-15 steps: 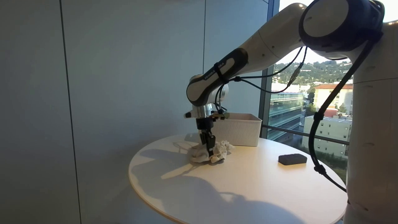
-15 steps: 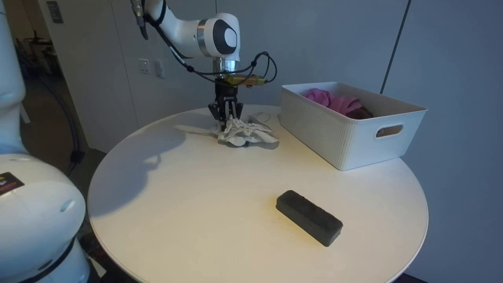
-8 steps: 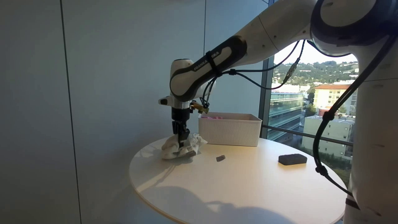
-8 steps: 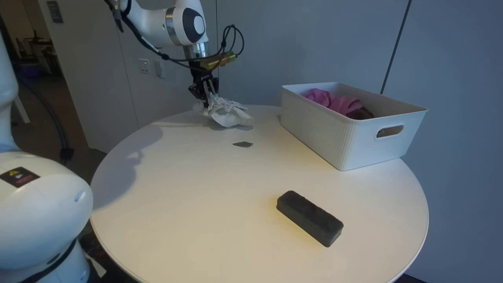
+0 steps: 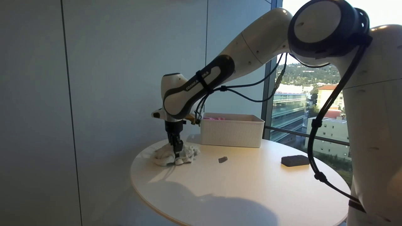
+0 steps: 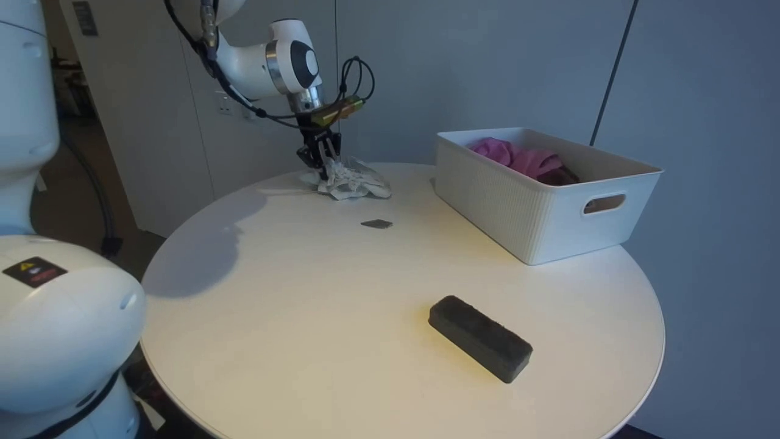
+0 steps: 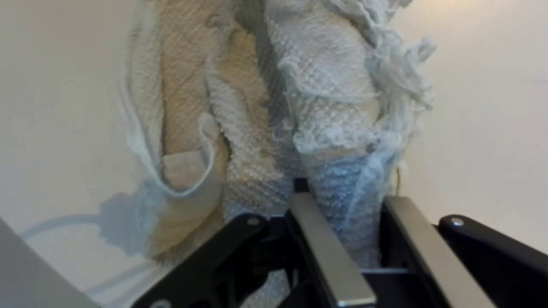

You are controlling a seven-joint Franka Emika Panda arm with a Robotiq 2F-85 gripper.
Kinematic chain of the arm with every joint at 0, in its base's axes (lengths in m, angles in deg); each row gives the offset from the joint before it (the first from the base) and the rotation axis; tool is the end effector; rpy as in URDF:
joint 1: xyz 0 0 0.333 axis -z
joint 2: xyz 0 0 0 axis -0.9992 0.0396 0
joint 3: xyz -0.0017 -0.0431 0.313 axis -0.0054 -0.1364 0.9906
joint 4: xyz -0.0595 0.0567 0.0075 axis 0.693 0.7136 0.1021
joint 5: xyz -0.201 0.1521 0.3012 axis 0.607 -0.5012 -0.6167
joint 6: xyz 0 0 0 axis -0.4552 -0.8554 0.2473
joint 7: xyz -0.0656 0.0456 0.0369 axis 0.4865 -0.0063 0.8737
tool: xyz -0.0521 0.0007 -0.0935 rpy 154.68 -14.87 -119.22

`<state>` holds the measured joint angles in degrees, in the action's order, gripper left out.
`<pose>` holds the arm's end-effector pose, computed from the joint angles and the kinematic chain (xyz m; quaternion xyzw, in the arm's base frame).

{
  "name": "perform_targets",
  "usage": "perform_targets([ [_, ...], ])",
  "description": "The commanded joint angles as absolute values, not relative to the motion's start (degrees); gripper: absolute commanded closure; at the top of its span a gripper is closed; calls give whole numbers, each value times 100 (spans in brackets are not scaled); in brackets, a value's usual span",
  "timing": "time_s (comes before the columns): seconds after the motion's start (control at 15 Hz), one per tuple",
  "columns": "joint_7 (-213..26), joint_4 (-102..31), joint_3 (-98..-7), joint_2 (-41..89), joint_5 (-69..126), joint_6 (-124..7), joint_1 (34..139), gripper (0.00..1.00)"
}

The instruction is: Remove the white towel from the box, use it to wipe the table and then remove the rest of the towels from the box and put them on the table

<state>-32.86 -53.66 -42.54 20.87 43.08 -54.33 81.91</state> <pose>0.6071 0.1149 0.3841 0.7724 0.6228 0.0148 0.1238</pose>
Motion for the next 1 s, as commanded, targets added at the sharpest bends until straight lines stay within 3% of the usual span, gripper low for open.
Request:
perform_targets([
  [0.0,-3295,-5002,-4266,2458,4370,-5200,8255,34],
  [0.07,-3295,-5252,-4241,2333,4349,-5381,8279,27],
  [0.13,-3295,-5226,-4242,2394,4349,-5375,8292,44],
  [0.27,-3295,-5225,-4239,2402,4349,-5375,8293,28],
  [0.6,-3295,-5225,-4234,2402,4348,-5374,8292,27],
  [0.67,-3343,-5219,-4229,2357,4427,-5421,8249,7],
  [0.93,-3540,-5199,-4233,1735,4838,-5928,8164,0],
])
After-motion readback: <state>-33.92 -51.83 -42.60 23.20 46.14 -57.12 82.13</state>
